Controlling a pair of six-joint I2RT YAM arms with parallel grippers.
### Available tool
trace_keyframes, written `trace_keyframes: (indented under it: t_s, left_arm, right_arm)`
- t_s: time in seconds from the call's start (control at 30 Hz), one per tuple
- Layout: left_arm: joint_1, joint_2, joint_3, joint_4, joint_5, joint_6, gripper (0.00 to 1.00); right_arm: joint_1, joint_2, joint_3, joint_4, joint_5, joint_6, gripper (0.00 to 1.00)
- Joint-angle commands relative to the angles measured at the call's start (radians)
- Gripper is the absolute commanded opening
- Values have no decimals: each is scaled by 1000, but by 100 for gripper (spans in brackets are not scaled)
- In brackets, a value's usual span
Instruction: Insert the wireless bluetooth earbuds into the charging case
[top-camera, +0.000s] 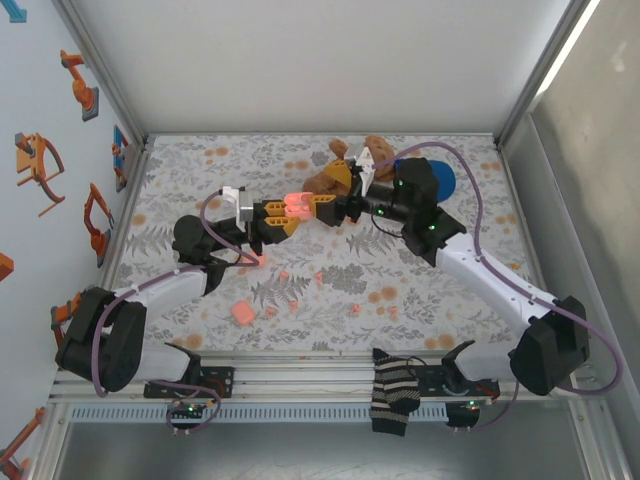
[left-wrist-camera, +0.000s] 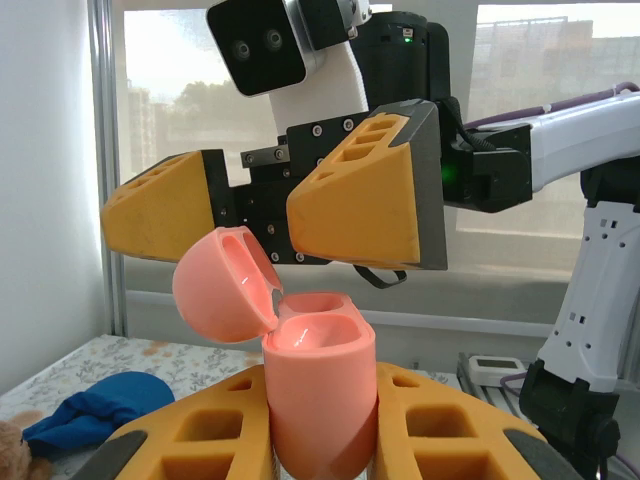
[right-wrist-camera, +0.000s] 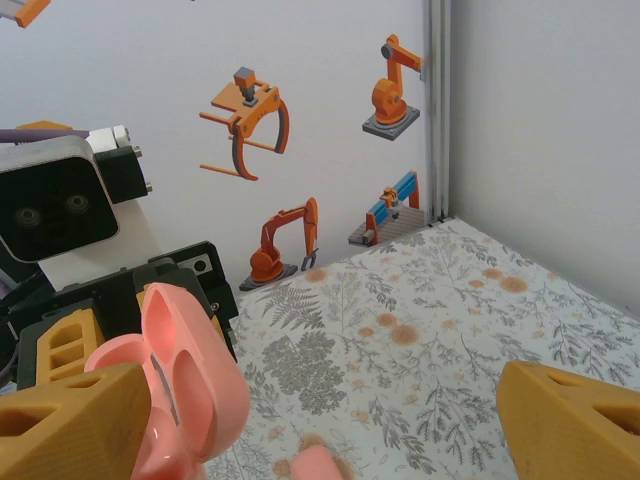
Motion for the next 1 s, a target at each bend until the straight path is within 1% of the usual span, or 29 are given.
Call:
trace_keyframes:
  t_s: [0.0, 0.17, 0.33, 0.5, 0.57, 0.7, 0.77, 0.87, 0.97]
  left_arm:
    - [-3, -20, -3, 12, 4, 54, 0]
    - [-3, -56, -31, -26, -3, 115, 0]
    - [-4, -133, -40, -165, -13, 218, 0]
    - [-3, -261, -51, -346, -69, 353, 0]
    - [-1, -325, -50, -433, -85, 396, 0]
    - [9, -452, -48, -631, -95, 479, 0]
    - [13, -498, -54, -697, -98, 503, 0]
    - [17, -543, -77, -729, -104, 505, 0]
    - [17, -566, -100, -722, -104, 487, 0]
  right_arm:
    - [2, -71, 15, -34, -3, 6, 88]
    - [1, -159, 21, -217, 89, 3, 88]
    - [-2, -233, 20, -407, 193, 44, 88]
    - [-14, -276, 10, -626, 303, 133, 85]
    - [-25, -285, -5, -723, 330, 167, 84]
    - [-31, -300, -86, -831, 337, 244, 81]
    - [-31, -296, -128, -854, 319, 274, 79]
    - [-31, -274, -188, -860, 285, 305, 77]
    - [-31, -230, -243, -848, 263, 324, 75]
